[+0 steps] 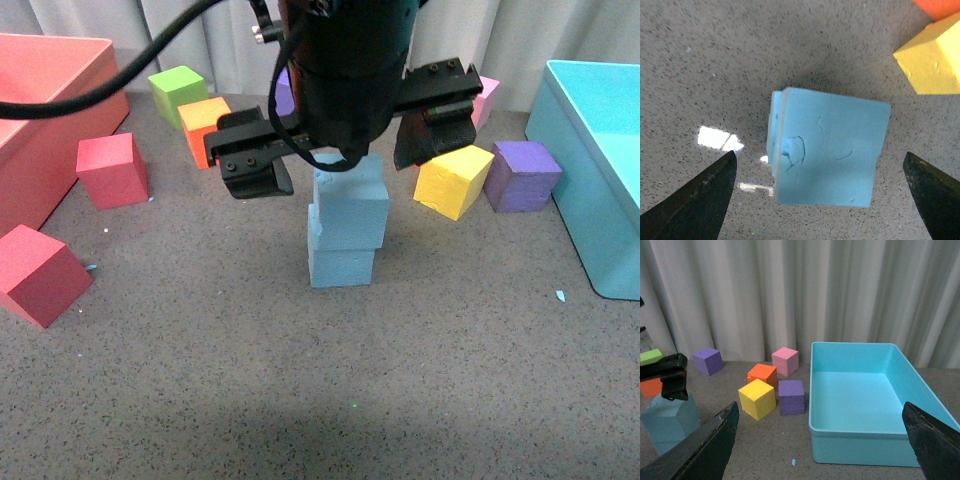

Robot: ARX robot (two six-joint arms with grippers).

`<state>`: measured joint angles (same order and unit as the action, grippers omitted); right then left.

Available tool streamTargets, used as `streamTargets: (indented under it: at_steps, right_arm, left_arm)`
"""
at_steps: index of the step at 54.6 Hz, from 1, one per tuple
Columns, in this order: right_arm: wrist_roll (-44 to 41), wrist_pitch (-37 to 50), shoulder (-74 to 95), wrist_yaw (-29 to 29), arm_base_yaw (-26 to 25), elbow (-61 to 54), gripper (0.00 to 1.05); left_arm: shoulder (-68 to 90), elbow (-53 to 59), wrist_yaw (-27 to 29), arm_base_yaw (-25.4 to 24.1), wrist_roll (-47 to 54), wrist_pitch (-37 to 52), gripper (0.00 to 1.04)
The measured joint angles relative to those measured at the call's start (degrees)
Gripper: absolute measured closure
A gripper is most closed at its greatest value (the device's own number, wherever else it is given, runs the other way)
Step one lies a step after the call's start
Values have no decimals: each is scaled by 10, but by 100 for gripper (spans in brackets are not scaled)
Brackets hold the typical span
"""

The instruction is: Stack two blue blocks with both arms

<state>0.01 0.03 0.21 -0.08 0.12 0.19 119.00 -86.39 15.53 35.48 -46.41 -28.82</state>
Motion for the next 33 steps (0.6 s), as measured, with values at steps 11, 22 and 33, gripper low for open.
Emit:
streamTargets:
  at_steps: [11, 22, 33]
  right_arm:
    - [0, 0, 0, 0, 0, 0, 9]
    - [0, 0, 0, 1, 0, 0, 9]
    - [0, 0, 0, 0, 0, 0, 9]
  left_arm:
    - [-50, 60, 47, -11, 42, 104, 11]
    - [-175, 447, 108, -78, 384, 755, 51]
    - [-338, 643, 35, -163, 449, 920, 96]
